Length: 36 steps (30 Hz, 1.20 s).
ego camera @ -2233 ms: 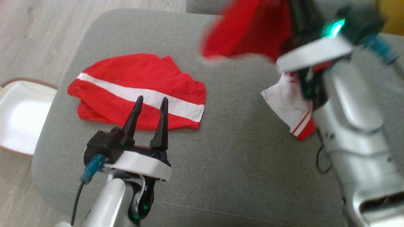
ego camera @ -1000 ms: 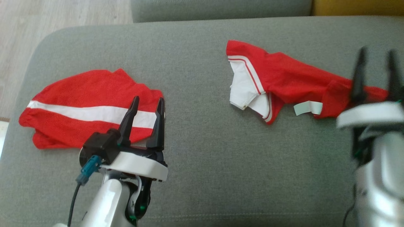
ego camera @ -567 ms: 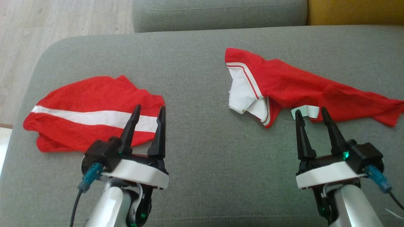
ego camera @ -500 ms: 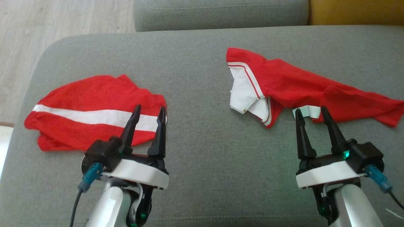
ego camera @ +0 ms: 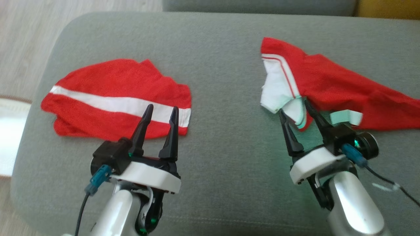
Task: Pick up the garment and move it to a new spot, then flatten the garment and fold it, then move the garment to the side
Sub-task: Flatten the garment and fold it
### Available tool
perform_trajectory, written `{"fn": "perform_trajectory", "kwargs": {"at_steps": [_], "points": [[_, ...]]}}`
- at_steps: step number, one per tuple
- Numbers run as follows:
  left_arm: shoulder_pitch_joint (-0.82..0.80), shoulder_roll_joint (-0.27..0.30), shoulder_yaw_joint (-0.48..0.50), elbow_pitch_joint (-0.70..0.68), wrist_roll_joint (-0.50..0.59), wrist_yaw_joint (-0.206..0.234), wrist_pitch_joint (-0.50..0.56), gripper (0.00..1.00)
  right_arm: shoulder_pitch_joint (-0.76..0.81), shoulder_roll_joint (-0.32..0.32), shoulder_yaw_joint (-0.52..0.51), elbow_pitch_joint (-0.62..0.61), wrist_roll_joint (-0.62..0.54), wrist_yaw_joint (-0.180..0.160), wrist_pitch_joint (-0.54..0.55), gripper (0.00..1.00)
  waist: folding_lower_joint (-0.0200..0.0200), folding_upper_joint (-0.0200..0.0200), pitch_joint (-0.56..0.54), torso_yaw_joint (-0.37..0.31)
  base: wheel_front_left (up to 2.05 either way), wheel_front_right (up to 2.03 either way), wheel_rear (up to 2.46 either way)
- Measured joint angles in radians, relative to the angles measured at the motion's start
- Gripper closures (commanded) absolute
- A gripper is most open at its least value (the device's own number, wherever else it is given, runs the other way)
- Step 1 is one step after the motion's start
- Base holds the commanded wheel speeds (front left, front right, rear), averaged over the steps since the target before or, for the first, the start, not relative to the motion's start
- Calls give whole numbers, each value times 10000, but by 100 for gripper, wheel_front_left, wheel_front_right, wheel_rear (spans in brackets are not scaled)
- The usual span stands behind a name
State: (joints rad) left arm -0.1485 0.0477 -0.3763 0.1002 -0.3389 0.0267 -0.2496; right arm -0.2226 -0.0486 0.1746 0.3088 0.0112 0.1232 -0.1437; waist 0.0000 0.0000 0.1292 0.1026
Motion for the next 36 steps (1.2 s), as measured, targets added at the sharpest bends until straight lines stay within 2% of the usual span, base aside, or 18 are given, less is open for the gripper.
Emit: {"fn": "perform_trajectory", "kwargs": {"at_steps": [4, 7, 9, 11, 22, 23, 24, 30, 33, 36], "points": [[-138, -2, -117, 2, -155, 0, 0, 0, -515, -8, -44, 943, -188, 0, 667, 0, 0, 0, 280, 334, 0, 0, 0], [-254, -4, -280, 6, -159, 2, 0, 0, -806, -21, -217, 1632, 276, 0, 1005, 0, 0, 0, 468, 596, 0, 0, 0], [-291, -6, -320, 10, -159, 8, 0, 0, -968, -13, -387, 2021, 790, 0, 1154, 0, 0, 0, 578, 757, 0, 0, 0], [-303, -4, -336, 13, -259, 13, 0, 0, -1180, -48, -500, 2474, 1789, 0, 1283, 0, 0, 0, 729, 955, 0, 0, 0], [-567, -4, -481, 17, -267, 84, 0, 0, -2205, -46, -184, 3363, 2905, 0, 899, 0, 0, 0, 1145, 1249, 0, 0, 0], [-605, -4, -487, 19, -267, 84, 0, 0, -2312, -50, -136, 3419, 2968, 0, 894, 62, 0, 0, 1161, 1246, 0, 0, 0], [-637, -4, -485, 23, -267, 86, 0, 0, -2426, -56, -40, 3501, 2955, 0, 813, 100, 0, 0, 1165, 1234, 0, 0, 0], [-661, -6, -374, 146, -261, 84, 0, 0, -2686, -92, 1212, 3381, 3216, 0, 270, 100, 0, 0, 954, 1003, 0, 0, 0], [-651, -6, -314, 222, -245, 77, 0, 0, -2681, -113, 2422, 2663, 3685, 0, -82, 100, 0, 0, 677, 752, 0, 0, 0], [-574, -6, -276, 251, -232, 79, 0, 0, -2659, -113, 3187, 1985, 3965, 0, -188, 100, 0, 0, 393, 561, 0, 0, 0]]}}
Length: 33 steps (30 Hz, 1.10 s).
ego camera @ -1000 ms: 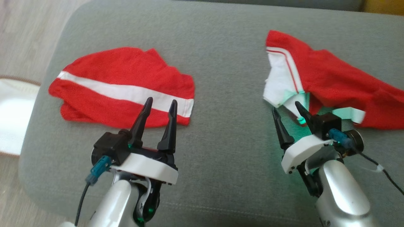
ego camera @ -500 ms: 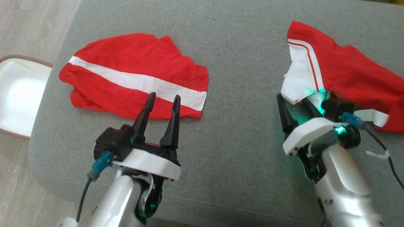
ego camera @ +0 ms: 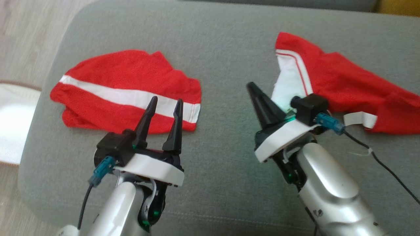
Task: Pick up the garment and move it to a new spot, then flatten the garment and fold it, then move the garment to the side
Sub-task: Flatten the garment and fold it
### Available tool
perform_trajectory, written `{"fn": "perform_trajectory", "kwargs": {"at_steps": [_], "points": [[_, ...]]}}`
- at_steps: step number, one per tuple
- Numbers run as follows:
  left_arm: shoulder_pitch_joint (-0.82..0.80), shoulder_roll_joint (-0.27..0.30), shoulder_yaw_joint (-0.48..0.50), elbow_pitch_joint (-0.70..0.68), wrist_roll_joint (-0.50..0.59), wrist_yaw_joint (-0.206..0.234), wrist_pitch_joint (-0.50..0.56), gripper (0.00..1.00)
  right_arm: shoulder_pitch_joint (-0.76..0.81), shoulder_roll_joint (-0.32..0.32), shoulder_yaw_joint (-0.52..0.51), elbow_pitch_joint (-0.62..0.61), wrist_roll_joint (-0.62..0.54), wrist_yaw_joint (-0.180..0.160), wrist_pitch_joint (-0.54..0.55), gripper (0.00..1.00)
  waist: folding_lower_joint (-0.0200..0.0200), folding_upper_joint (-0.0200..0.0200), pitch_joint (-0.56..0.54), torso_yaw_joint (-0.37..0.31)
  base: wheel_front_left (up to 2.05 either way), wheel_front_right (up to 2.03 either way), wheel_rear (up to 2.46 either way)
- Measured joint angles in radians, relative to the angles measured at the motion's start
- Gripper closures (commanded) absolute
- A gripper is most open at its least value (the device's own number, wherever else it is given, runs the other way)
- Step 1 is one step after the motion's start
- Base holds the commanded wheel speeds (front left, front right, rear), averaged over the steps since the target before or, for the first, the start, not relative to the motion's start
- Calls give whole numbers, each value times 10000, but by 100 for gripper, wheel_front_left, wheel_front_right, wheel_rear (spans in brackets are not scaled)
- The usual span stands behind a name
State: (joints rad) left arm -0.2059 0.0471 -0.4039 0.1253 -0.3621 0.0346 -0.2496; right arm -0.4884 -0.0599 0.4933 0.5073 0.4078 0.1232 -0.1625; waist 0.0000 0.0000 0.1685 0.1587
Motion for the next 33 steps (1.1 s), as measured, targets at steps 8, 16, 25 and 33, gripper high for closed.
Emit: {"fn": "perform_trajectory", "kwargs": {"at_steps": [8, 16, 25, 33], "points": [[366, 0, 82, -6, 0, 0, 0, 0, 149, -10, -29, -928, 71, 0, 92, 100, 0, 0, -579, -319, 0, 0, 0], [646, 4, 257, -100, -2, 8, 0, 0, 1374, -6, -1463, -1737, -1198, 0, 107, 100, 0, 0, -930, -423, 0, 0, 0], [840, 4, 393, -205, -6, 2, 0, 0, 2907, 23, -3745, -2788, -2738, 0, -253, 100, 0, 0, -1268, -899, 0, 0, 0], [1175, 4, 562, -219, -6, -125, 0, 0, 4178, 92, -5041, -3185, -2961, 0, -571, 0, 0, 0, -1430, -1308, 0, 0, 0]]}}
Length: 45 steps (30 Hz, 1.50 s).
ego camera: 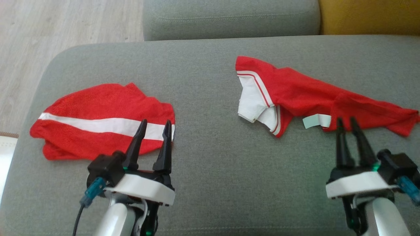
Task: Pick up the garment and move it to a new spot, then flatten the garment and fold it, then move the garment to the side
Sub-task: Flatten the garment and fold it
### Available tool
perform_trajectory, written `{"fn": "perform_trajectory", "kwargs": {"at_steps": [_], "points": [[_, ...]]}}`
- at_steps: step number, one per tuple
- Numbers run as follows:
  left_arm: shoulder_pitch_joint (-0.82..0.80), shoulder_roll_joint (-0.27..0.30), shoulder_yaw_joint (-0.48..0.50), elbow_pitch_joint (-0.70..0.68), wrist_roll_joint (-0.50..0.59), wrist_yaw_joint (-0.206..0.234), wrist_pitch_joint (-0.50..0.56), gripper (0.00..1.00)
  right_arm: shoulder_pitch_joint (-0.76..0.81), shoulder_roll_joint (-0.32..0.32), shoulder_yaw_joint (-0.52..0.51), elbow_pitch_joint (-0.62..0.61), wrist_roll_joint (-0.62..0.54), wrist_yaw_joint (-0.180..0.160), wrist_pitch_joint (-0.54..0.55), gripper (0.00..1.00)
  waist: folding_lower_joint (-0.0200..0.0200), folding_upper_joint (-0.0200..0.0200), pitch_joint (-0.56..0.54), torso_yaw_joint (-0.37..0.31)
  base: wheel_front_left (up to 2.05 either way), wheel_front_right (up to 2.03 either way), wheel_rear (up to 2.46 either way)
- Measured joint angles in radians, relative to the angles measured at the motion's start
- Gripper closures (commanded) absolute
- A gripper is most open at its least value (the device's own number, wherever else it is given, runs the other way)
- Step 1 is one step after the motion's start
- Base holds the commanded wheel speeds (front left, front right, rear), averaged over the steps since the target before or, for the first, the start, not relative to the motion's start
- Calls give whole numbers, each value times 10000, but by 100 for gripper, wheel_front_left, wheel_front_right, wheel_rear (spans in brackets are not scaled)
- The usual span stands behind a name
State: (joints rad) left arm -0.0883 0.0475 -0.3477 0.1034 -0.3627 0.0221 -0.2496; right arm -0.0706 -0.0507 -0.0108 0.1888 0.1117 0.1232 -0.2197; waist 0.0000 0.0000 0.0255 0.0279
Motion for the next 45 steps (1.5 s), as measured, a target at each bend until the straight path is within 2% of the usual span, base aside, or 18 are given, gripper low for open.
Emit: {"fn": "perform_trajectory", "kwargs": {"at_steps": [13, 16, 20, 25, 29, 33, 40, 41, 42, 45], "points": [[243, 2, 19, 146, -17, -134, 0, 0, 392, 36, -119, 247, 42, 0, -105, 0, 0, 0, 77, 3, 0, 0, 0], [215, 4, -27, 119, -17, -136, 0, 0, 273, 35, 328, 345, 215, 0, -2, 0, 0, 0, 225, 121, 0, 0, 0], [108, 4, -157, 109, -19, -148, 0, 0, -297, 35, 1129, 600, 1275, 0, 573, 0, 0, 0, 533, 349, 0, 0, 0], [-294, 2, -353, 113, -56, -190, 0, 0, -1319, 27, 1791, 1388, 2240, 0, 1409, 0, 0, 0, 1017, 758, 0, 0, 0], [-522, 2, -523, 117, -146, -190, 0, 0, -1903, 23, 1779, 2173, 2642, 0, 1795, 0, 0, 0, 1317, 1076, 0, 0, 0], [-700, 2, -656, 134, -282, -182, 0, 0, -2593, 6, 1574, 3331, 4036, 0, 2357, 0, 0, 0, 1704, 1533, 0, 0, 0], [-952, -2, -846, 146, -380, -132, 0, 0, -3862, -13, 1354, 4571, 4263, 0, 2341, 0, 0, 0, 2356, 2192, 0, 0, 0], [-996, -2, -869, 146, -380, -132, 0, 0, -3967, -31, 1354, 4681, 4249, 0, 2268, 19, 0, 0, 2409, 2245, 0, 0, 0], [-1037, -2, -882, 144, -380, -132, 0, 0, -4064, -58, 1367, 4755, 4251, 0, 2232, 100, 0, 0, 2451, 2289, 0, 0, 0], [-1086, -2, -890, 151, -380, -119, 0, 0, -4394, -136, 1701, 4834, 4247, 0, 1977, 100, 1, 0, 2495, 2359, 0, 0, 0]]}}
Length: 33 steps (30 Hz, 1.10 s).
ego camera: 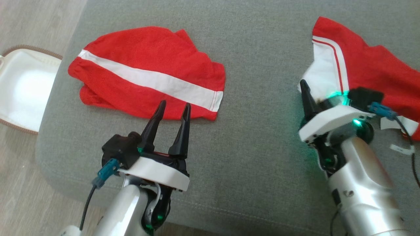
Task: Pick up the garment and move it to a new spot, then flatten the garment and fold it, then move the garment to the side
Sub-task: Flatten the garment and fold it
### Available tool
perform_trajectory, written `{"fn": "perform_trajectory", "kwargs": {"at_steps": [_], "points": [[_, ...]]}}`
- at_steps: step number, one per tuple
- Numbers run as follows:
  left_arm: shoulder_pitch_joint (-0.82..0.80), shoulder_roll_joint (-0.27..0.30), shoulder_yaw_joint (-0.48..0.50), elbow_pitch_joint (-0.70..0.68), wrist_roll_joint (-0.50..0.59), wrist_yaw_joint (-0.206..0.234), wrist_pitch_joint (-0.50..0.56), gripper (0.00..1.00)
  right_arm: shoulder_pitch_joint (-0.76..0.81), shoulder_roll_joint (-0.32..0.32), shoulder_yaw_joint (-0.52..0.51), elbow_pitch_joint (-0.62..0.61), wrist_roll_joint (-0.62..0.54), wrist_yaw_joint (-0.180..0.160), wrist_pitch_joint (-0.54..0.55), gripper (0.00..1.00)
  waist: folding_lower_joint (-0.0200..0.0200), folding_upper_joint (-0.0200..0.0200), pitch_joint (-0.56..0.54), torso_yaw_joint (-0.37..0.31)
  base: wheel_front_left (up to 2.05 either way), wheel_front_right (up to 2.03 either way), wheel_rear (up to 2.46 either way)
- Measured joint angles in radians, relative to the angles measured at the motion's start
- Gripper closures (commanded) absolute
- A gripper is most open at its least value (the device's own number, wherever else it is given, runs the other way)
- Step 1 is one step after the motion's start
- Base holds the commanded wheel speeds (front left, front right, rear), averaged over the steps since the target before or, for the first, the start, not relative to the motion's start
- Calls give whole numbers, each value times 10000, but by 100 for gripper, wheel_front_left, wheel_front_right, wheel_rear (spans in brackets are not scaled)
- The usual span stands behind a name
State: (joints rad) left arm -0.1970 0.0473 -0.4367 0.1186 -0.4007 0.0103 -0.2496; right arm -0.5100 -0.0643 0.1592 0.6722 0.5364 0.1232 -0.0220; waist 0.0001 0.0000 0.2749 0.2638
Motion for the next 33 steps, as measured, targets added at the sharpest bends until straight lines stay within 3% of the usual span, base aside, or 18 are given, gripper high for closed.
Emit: {"fn": "perform_trajectory", "kwargs": {"at_steps": [9, 12, 14, 19, 22, 25, 26, 33], "points": [[105, 0, 63, 159, 23, 2, 0, 0, -8, -4, 2410, -1275, 136, 0, -495, 100, 0, 0, -711, -307, 0, 0, 0], [289, 0, 159, 163, 119, -2, 0, 0, 166, -4, 2830, -2115, 918, 0, -194, 100, -1, 0, -977, -512, 0, 0, 0], [429, 0, 209, 163, 123, -6, 0, 0, 186, -4, 2849, -2581, 838, 0, 63, 100, -1, 0, -1081, -658, 0, 0, 0], [483, 0, 211, 46, 117, -12, 0, 0, -123, -88, 1802, -3450, 56, 0, 1103, 100, -1, 0, -941, -749, 0, 0, 0], [472, 2, 151, -13, 105, -12, 0, 0, -813, -569, 803, -3668, -232, 0, 1906, 100, -1, 0, -660, -703, 0, 0, 0], [370, 2, 0, -17, 104, -15, 0, 0, -1869, -1417, -276, -3559, -360, 0, 2688, 100, 0, 0, -311, -624, 0, 0, 0], [370, 2, 0, -17, 104, -15, 0, 0, -1869, -1417, -276, -3559, -360, 0, 2688, 100, 0, 0, -311, -624, 0, 0, 0], [-209, -4, -38, -31, 13, -117, 0, 0, -4707, -3473, -1137, -1852, -736, 0, 4025, 100, 0, 0, 572, -375, 0, 0, 0]]}}
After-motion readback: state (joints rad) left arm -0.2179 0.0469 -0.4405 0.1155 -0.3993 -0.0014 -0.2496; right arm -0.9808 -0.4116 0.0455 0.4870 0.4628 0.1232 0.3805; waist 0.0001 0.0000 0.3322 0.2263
